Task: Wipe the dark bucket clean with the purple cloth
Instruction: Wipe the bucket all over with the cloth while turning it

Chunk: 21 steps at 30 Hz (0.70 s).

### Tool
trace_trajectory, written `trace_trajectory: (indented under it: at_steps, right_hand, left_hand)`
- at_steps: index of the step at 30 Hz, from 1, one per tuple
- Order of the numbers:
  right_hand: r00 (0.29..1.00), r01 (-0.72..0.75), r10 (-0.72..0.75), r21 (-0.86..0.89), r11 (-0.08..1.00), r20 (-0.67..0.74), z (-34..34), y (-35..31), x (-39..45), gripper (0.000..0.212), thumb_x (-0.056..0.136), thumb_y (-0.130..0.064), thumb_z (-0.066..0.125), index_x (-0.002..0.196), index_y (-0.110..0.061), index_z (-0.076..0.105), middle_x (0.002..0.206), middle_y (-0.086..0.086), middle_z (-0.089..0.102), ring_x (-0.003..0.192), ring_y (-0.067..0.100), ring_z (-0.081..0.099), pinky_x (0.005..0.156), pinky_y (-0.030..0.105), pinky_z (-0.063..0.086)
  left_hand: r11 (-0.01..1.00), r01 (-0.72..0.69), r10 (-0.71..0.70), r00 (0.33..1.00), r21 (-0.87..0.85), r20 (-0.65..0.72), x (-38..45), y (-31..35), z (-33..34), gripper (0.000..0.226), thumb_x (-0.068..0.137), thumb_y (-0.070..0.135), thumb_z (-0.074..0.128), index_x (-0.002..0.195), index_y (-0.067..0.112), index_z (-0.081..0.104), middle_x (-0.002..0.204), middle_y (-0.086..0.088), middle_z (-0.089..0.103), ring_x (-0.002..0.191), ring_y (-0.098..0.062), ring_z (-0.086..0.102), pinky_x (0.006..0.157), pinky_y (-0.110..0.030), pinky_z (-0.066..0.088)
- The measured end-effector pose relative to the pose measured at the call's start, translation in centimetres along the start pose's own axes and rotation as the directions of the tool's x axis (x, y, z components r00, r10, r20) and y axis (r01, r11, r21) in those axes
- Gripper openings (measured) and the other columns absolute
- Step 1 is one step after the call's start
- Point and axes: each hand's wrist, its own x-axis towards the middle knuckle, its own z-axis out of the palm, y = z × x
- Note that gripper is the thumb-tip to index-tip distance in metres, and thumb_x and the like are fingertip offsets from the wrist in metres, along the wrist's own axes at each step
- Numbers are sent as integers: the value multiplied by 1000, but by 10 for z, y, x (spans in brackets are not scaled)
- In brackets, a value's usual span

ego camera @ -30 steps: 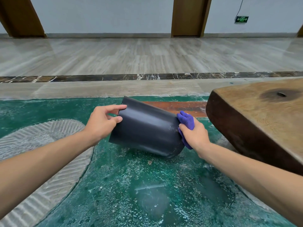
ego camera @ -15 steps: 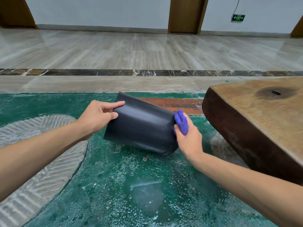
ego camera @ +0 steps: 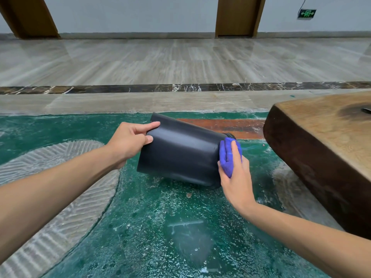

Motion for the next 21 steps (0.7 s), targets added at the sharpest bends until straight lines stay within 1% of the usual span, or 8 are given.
trace_trajectory:
  at_steps: [4,10,12,14,16,18,19,21]
  right_hand:
    - [994,-16,22,-61,998,104,5,12,-9,91,97,-9,63,159,-45,7,151,7,35,122,31,55,94,33,42]
    - [943,31,55,-253,967,327,3,26,-21,96,93,-9,58,160,-47,0,154,4,34,118,35,59,94,36,45]
    - [904,27,124,-343,939,410,4,33,-23,88,94,-13,56,161,-43,7,147,8,43,119,36,58,95,38,46]
    - [874,-3,187,-380,925,449,1,40,-22,71,95,-16,55,158,-37,31,137,9,57,122,34,59,98,35,47]
    - [894,-79,194,-283,956,405,-7,41,-21,51,93,-15,56,134,-47,60,124,-8,71,115,19,66,93,19,49]
    - [938,-182,213,-135,974,275,-17,38,-15,44,94,-20,60,105,-62,65,94,-32,73,91,-3,68,73,0,42]
    - [950,-250,254,-47,967,182,-20,34,-10,40,95,-24,61,100,-63,66,85,-33,72,86,-8,67,72,2,44]
    - [926,-371,378,155,916,-16,-24,25,5,21,97,-32,60,110,-45,70,94,-20,71,94,8,68,86,22,52]
  left_hand:
    - [999,37,-37,999,-23,21,2,2,2,45,91,-4,57,118,29,71,100,4,72,92,-11,56,106,-45,44]
    - [998,62,-62,998,-22,2,6,-5,-3,46,92,-3,55,122,29,69,123,-2,69,97,-17,55,104,-53,46]
    - [996,83,-83,996,-36,-13,8,-7,-4,45,92,-3,55,122,28,69,122,-1,69,98,-16,57,102,-50,49]
    - [992,106,-108,994,-70,-26,10,-8,-5,46,92,-4,54,123,26,68,123,-1,68,95,-14,60,90,-38,57]
    - [989,115,-119,992,-95,-31,10,-9,-6,46,93,-6,52,125,23,67,124,-2,67,89,-10,62,69,-23,58]
    - [989,119,-122,992,-91,-31,10,-11,-8,47,93,-7,51,126,23,66,124,-3,67,90,-11,61,68,-21,56]
    - [989,118,-121,992,-83,-34,10,-13,-9,47,93,-7,51,125,23,67,125,-3,66,92,-12,61,75,-24,57]
    - [991,116,-119,992,-63,-46,10,-14,-10,46,93,-6,52,124,25,68,125,-3,66,95,-14,58,92,-36,55]
